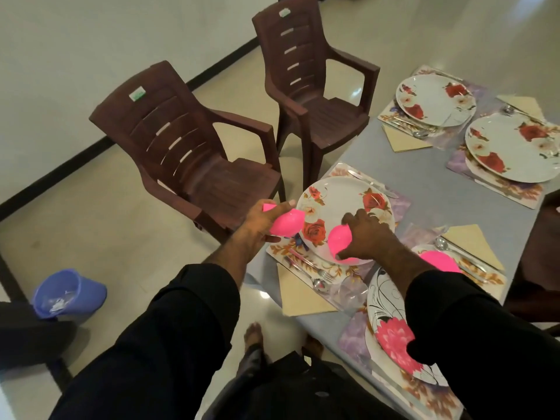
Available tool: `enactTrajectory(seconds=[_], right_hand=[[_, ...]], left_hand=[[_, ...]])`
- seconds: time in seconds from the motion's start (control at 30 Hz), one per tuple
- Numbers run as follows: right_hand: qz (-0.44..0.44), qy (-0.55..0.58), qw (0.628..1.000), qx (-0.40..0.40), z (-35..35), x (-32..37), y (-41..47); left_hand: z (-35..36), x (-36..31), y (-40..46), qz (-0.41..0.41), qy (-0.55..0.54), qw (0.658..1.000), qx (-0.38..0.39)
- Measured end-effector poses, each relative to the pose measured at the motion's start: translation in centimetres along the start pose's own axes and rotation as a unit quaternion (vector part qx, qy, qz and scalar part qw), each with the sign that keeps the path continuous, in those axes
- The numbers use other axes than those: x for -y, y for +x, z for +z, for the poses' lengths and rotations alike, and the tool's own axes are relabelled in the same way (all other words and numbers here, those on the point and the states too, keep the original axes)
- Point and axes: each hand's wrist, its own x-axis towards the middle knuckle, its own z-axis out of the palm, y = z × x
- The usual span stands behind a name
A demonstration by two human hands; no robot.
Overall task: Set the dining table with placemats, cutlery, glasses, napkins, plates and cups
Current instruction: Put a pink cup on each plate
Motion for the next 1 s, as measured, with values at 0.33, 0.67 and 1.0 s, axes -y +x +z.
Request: enactTrajectory(seconds=[0.33, 0.67, 1.0], right_hand=[[0.033, -0.075, 0.994, 0.073, 1.4, 4.7, 2.2], [0.06, -0.085, 0.989, 0.105, 1.4, 6.5, 3.0], [0.061, -0.1, 0.987, 0.113, 1.3, 5.8, 2.9]], left_hand=[[-3.4, 0.4, 4.8, -0.018, 0.026, 0.998, 0.058], [-6.4, -1.1, 7.3, -0.012, 0.026, 0.997, 0.077], [-5.5, -1.3, 5.9, -0.007, 0.019, 0.997, 0.076]])
